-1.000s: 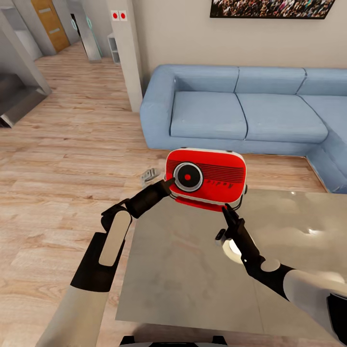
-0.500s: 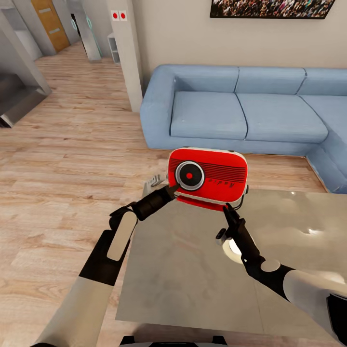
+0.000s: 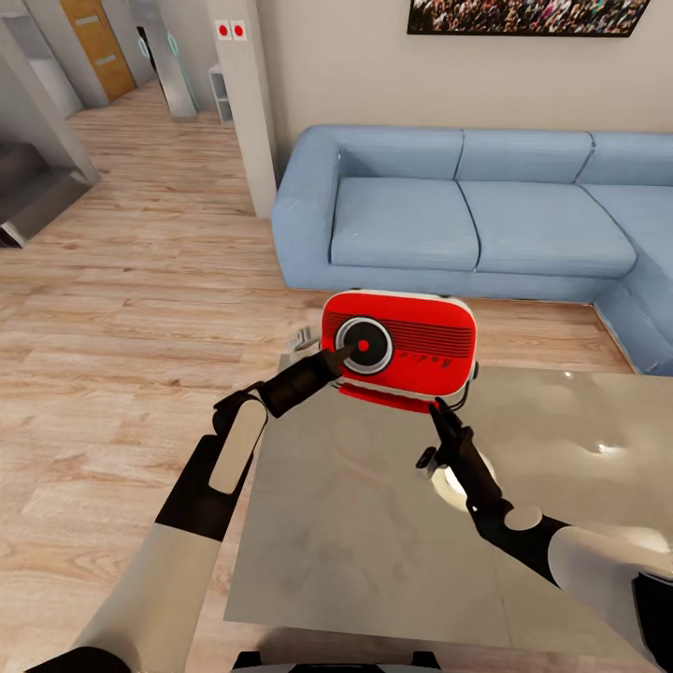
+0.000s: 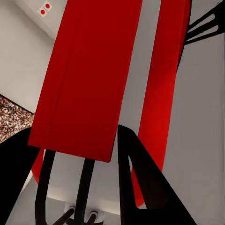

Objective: Turn on the radio receiver that's on the table in the living room.

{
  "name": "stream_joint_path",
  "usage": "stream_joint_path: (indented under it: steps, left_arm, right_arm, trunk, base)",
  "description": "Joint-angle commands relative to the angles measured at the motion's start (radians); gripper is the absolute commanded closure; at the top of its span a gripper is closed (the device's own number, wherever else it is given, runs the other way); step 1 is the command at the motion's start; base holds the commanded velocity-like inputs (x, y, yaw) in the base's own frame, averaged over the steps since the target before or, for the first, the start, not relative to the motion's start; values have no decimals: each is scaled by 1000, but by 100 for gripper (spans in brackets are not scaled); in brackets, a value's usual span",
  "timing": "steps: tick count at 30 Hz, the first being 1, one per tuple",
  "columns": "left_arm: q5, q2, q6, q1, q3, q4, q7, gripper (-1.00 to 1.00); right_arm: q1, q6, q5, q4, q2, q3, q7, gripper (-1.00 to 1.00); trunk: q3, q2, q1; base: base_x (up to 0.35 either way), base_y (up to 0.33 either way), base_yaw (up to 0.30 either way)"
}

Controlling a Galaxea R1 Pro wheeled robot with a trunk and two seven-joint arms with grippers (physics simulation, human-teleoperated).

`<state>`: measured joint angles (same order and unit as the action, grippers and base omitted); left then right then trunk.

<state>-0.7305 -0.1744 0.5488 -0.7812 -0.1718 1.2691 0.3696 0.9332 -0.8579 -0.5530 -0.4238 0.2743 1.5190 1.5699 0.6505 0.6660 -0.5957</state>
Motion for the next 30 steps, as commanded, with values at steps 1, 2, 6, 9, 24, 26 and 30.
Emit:
stream_joint_path:
  steps: [1,2,6,9,24,26,30]
  left_arm:
    - [0,0,0,0,0,0,6,100]
    - [-3,0,1,-1,0,1,9,100]
    - [-68,0,3,-2,-3,1,15,100]
    - [-100,0,4,-2,-10,1,16,100]
    - [-101,0,0,-3,-13,-49,12,100]
    - [-66,0,0,-3,-9,-67,10,100]
    - [30,0,-4,-2,-1,-142,11,100]
  right_arm:
    - [0,2,-8,-1,-1,3,1,100]
    - [-1,2,-7,-1,-1,3,1,100]
    - [-2,2,-8,-1,-2,3,1,100]
    - [-2,2,-8,-1,-3,3,1,100]
    - [-2,4,1,2,1,-1,1,100]
    - [-2,5,8,11,4,-2,1,100]
    - [-2,10,80,21,6,-2,-25,100]
  trunk:
    - [0,0,0]
    - [0,0,0]
    - [0,0,0]
    - [0,0,0]
    - [0,0,0]
    - [0,0,0]
    - [0,0,0]
  base:
    - [0,0,0]
    - [0,0,0]
    - [0,0,0]
    - [0,0,0]
    - [0,0,0]
    - [0,0,0]
    - [0,0,0]
